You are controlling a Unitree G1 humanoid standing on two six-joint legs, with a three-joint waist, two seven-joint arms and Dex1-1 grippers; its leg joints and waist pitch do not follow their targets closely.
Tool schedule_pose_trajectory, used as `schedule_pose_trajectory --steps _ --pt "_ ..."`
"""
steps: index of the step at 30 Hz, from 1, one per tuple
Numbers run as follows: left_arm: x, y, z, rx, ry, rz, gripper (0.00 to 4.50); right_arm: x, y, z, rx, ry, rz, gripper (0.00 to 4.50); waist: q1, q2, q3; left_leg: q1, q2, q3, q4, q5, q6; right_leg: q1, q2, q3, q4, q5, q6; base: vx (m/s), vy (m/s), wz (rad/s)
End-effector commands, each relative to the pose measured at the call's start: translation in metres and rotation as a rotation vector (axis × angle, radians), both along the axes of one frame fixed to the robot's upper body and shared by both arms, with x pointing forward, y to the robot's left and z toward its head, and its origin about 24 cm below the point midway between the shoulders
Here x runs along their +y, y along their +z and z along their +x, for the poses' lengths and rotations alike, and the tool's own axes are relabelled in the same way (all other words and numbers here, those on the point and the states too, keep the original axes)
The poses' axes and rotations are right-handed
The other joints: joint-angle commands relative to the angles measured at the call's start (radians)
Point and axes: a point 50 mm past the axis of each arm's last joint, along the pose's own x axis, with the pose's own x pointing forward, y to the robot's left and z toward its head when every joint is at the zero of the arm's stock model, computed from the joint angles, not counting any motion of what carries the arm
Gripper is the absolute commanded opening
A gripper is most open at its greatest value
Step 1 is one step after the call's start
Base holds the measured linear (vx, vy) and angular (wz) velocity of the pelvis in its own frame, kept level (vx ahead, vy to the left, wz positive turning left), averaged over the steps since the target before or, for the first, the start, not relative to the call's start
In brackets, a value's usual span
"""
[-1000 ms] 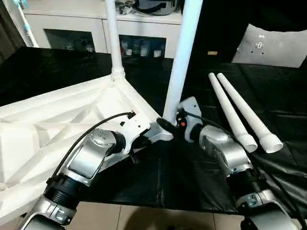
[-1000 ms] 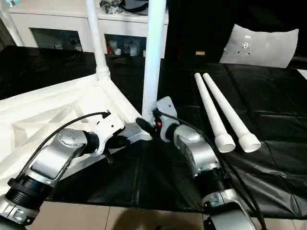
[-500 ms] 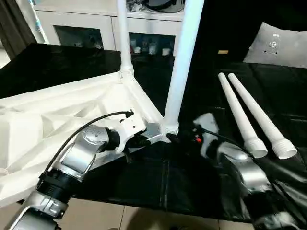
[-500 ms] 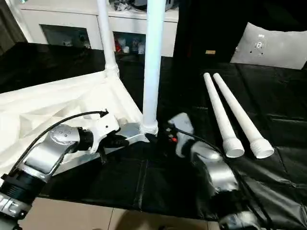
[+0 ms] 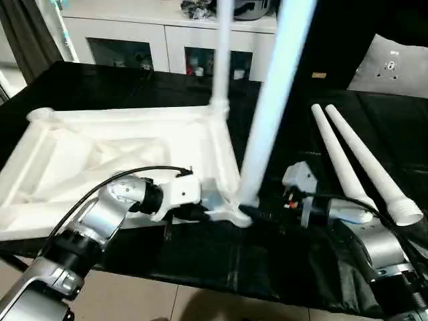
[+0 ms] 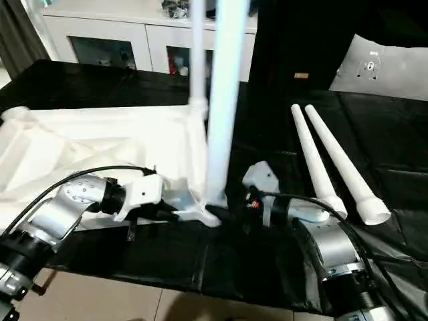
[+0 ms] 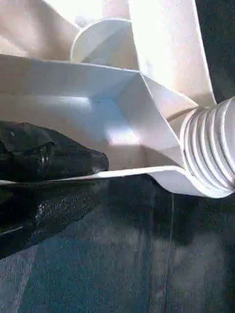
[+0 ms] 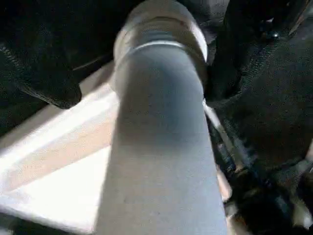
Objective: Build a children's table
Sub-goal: Insert table leg to table base
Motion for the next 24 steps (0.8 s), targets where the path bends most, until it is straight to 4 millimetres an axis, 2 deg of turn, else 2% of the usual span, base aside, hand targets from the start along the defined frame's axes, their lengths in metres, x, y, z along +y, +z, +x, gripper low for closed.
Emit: schedule_pose_trajectory --steps 1,3,5,7,10,11,17,24 --pt "-0.0075 0.0031 -0.0021 -0.025 -0.094 0.025 0.00 0.0040 0.0018 -0.0026 0.009 0.058 -0.024 4.47 -0.003 0.007 -0.074 0.002 0.043 -0.008 -0.068 -0.186 0.047 0.059 -0.076 0.050 -0.062 -0.285 -0.195 0.000 0.000 0.00" --pt "-0.0072 0.0030 -0.0020 -0.025 -0.100 0.026 0.00 0.0051 0.0007 -0.0035 0.018 0.071 -0.030 4.30 -0.002 0.003 -0.074 0.000 0.044 -0.008 -0.068 -0.179 0.047 0.060 -0.076 0.049 -0.061 -0.282 -0.196 0.000 0.000 0.00" --pt "-0.0066 0.0028 -0.0016 -0.026 -0.109 0.030 0.00 0.0059 -0.0022 -0.0035 0.033 0.079 -0.043 4.30 -0.001 0.004 -0.075 0.001 0.044 -0.008 -0.067 -0.175 0.046 0.060 -0.077 0.049 -0.060 -0.283 -0.196 0.000 0.000 0.00" --pt "-0.0061 0.0025 -0.0016 -0.026 -0.111 0.032 0.00 0.0058 -0.0026 -0.0029 0.037 0.076 -0.044 3.95 -0.001 0.004 -0.074 0.001 0.044 -0.008 -0.067 -0.173 0.046 0.060 -0.076 0.048 -0.060 -0.287 -0.194 0.000 0.000 0.00" --pt "-0.0060 0.0021 -0.0016 -0.023 -0.117 0.032 0.00 0.0057 -0.0020 -0.0021 0.044 0.076 -0.044 3.83 -0.001 0.004 -0.075 0.002 0.044 -0.007 -0.066 -0.173 0.042 0.059 -0.077 0.049 -0.059 -0.287 -0.193 0.000 0.000 0.00" --pt "-0.0060 0.0021 -0.0016 -0.023 -0.117 0.032 0.00 0.0057 -0.0020 -0.0021 0.044 0.076 -0.044 3.59 -0.001 0.004 -0.075 0.002 0.043 -0.007 -0.066 -0.171 0.043 0.060 -0.076 0.049 -0.059 -0.283 -0.194 0.000 0.000 0.00" --pt "-0.0065 0.0022 -0.0019 -0.018 -0.123 0.020 0.00 0.0070 -0.0018 -0.0029 0.055 0.094 -0.043 3.06 0.001 0.003 -0.077 0.001 0.044 -0.007 -0.064 -0.158 0.047 0.062 -0.076 0.049 -0.056 -0.263 -0.201 0.000 0.000 0.00" --pt "-0.0049 0.0025 -0.0012 -0.013 -0.116 0.017 0.00 0.0097 -0.0042 -0.0059 0.066 0.113 -0.041 2.78 0.002 0.003 -0.078 0.001 0.043 -0.007 -0.063 -0.155 0.047 0.062 -0.076 0.048 -0.056 -0.269 -0.197 0.000 0.000 0.00"
